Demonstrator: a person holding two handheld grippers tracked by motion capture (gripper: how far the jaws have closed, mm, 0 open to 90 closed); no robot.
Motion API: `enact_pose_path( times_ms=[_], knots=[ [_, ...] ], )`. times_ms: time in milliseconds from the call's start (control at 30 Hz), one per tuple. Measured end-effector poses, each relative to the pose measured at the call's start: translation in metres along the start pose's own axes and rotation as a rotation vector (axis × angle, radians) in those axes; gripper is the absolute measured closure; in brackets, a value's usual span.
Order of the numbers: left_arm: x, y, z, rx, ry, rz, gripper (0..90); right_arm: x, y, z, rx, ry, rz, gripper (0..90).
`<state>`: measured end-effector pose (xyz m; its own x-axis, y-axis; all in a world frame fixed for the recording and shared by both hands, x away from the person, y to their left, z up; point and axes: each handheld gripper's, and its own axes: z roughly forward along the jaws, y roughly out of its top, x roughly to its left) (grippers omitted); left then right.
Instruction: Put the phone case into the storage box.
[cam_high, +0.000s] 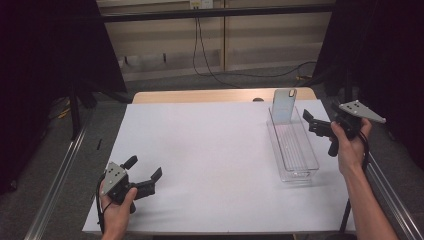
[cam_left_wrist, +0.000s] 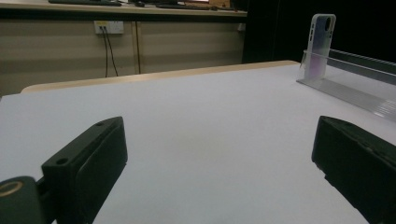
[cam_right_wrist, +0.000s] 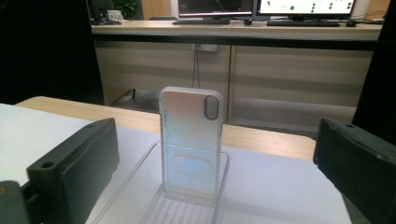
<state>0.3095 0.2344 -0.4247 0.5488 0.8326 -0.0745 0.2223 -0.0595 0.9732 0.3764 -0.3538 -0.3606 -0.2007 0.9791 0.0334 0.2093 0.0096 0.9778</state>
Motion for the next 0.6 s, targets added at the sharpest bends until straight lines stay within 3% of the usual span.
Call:
enact_pose_path(
  times_ms=[600],
  knots=[
    [-0.003, 0.002, -0.005, -0.017, -0.008, 0.016, 3.3, 0.010, -0.021, -0.032, -0.024, -0.014, -0.024, 0.0]
  ],
)
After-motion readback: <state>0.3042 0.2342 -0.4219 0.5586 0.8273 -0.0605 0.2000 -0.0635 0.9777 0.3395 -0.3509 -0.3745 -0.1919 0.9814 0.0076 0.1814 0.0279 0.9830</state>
